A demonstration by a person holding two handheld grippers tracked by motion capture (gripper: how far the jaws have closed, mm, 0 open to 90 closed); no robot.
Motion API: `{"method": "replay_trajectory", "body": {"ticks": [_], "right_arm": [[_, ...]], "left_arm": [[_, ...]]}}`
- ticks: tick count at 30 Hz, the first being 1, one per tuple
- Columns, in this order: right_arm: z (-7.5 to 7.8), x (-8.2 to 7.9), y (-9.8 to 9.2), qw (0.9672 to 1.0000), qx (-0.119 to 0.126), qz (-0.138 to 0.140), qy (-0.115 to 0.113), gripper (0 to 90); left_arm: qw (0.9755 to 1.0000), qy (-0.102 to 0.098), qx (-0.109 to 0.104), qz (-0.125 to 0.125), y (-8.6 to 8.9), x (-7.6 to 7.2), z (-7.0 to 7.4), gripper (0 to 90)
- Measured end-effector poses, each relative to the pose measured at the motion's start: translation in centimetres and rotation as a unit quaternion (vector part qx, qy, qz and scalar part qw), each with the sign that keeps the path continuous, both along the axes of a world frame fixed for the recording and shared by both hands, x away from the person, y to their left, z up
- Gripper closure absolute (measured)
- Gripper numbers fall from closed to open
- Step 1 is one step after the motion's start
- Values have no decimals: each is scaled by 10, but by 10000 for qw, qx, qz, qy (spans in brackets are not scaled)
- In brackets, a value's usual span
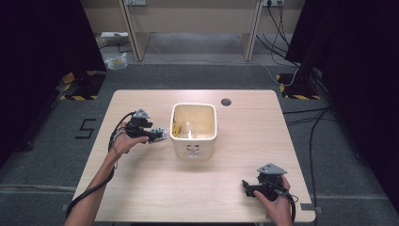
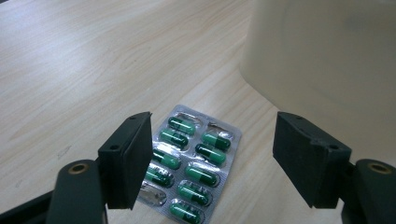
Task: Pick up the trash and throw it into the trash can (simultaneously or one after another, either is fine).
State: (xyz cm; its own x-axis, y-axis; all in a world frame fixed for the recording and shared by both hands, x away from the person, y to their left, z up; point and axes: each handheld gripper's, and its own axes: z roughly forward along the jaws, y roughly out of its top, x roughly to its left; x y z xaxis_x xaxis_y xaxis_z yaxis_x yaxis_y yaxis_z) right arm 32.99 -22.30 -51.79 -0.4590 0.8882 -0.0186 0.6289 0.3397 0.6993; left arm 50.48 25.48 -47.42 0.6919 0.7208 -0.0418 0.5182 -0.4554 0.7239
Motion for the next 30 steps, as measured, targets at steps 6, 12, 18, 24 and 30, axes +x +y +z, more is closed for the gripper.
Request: {"method": "replay_trajectory", "body": {"ticks": [6,12,18,24,30], "right_arm": [[0,0,0,10000,2,-5,2,8],[0,0,0,10000,0,-4,1,8],[0,0,0,10000,1,-4,1,8],[0,0,0,10000,0,1,-1,8],[0,0,0,10000,-2,0,-2,7]], "left_arm": [[10000,51,82,27,-2,3,-10,278],[9997,72,246,48,-4,7,-19,277],[9993,156,335,74,-3,10,-30,276],[9988,186,433,123,-1,13,-33,268],[9987,213,443,144,-2,13,-34,279]]}}
